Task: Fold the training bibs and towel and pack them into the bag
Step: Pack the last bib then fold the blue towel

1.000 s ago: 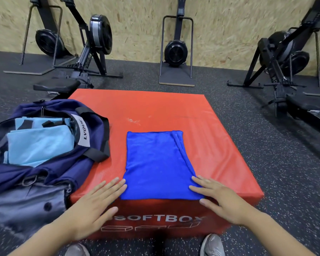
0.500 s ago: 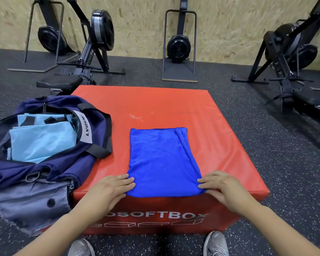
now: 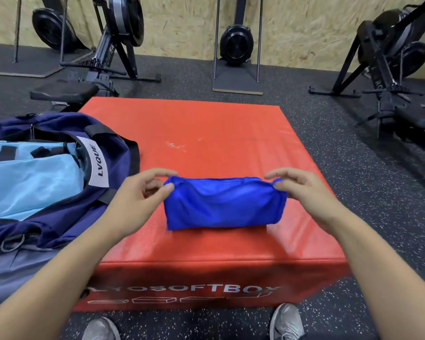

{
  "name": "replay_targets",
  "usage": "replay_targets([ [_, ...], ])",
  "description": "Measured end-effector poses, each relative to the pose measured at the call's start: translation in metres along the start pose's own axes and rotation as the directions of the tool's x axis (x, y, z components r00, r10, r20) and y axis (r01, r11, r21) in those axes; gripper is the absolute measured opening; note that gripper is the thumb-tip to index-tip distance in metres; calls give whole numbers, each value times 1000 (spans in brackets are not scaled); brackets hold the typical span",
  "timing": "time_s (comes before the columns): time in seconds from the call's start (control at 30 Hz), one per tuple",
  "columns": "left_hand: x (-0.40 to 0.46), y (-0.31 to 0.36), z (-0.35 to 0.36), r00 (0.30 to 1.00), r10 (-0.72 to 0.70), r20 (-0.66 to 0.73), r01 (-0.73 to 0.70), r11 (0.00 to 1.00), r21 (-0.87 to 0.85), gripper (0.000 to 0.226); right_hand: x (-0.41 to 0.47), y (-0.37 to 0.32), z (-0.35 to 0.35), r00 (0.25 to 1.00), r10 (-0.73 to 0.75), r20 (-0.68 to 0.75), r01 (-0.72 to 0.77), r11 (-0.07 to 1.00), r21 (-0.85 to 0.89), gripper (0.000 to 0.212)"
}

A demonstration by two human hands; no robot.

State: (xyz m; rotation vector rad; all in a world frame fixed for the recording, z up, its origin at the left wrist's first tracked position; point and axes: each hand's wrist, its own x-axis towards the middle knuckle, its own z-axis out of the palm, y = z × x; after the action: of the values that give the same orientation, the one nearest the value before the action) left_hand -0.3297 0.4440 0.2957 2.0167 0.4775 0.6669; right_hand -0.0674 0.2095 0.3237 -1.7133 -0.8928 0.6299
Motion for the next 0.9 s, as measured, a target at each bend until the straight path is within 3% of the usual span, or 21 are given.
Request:
replay_targets([
  [0.07, 23, -16, 10, 992, -96, -81, 92, 995, -46, 25, 27, 9, 12, 992, 67, -108, -62, 997, 50, 23],
  [0.13, 36, -35, 22, 963, -234, -134, 228, 972, -60, 38, 50, 29, 23, 969, 162, -186, -159, 987, 30, 36],
  [0.23, 39, -48, 38, 940, -318, -122, 316, 948, -35, 48, 66, 57, 33, 946, 266, -188, -283, 956, -72, 57],
  [0.4, 37, -57, 45, 955, -281, -101, 288, 955, 74, 51, 69, 76, 35, 959, 206, -195, -250, 939, -236, 62],
  [0.6, 51, -55, 47, 944, -195, -265, 200, 980, -5, 46, 76, 64, 40, 925, -7, -380, -99, 961, -259, 50],
  [0.7, 54, -57, 48, 944, -57, -325, 127, 972, 200, 32, 79, 65, 44, 925, 15, -380, -128, 953, -273, 52],
  [0.73, 53, -59, 50, 947, 37, -320, 80, 936, 343, 28, 78, 67, 46, 920, -18, -392, -134, 925, -357, 53],
  [0.8, 49, -58, 59, 948, 225, -225, -57, 815, 577, 24, 76, 68, 51, 900, -251, -357, -34, 775, -630, 51],
  [0.87, 43, -54, 73, 955, 291, -59, -173, 707, 686, 32, 74, 63, 62, 883, -446, -148, 162, 585, -794, 46],
  [0.9, 38, -58, 80, 969, 246, 17, -183, 671, 718, 39, 71, 63, 69, 901, -433, -8, 244, 523, -817, 47],
])
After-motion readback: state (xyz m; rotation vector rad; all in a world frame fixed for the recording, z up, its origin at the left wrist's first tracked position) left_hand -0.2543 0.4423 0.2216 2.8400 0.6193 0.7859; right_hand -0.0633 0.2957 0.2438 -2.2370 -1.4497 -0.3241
